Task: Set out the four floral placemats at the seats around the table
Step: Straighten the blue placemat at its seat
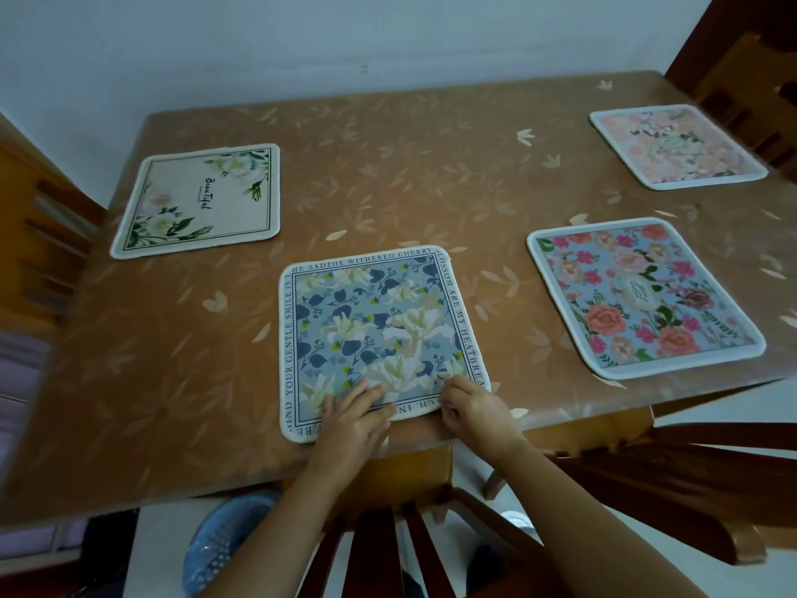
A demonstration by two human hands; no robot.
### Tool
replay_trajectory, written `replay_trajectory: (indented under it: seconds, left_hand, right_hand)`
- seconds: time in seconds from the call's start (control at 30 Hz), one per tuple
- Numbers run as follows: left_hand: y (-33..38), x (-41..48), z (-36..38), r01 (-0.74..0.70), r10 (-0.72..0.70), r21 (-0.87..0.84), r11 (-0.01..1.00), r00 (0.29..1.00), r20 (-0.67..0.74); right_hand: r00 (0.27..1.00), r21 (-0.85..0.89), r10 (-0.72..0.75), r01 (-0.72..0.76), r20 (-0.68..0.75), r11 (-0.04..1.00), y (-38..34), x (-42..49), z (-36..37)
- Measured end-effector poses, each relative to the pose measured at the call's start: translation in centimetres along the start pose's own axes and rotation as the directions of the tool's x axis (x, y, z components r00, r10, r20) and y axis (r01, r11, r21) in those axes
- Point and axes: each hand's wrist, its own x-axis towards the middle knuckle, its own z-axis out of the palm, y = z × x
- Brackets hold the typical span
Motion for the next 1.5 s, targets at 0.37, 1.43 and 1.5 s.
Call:
replay_trajectory:
  seconds: [0.37, 1.43, 1.5]
  left_hand:
    - [-0.9, -1.1, -0.4, 0.03, -0.03, 0.1, 0.995, 1.0, 0.005]
    - [-2.9, -1.3, 1.1, 0.27, -0.333, 0.287, 0.919, 0.922, 0.197]
    - [-3.0, -1.2, 1.1, 0.268, -0.338, 0.307, 0.913, 0.919, 0.202]
  right_hand:
    - [1.0, -0.012, 0.002, -0.002, 0.0, 1.0, 0.0, -0.1, -0.2]
    - [0.965, 0.075, 0.259, -0.261, 0.034, 0.962, 3.9, -1.5, 0.9]
    - [0.961, 0.073, 0.272, -0.275, 0.048, 0.959, 3.8, -1.4, 0.9]
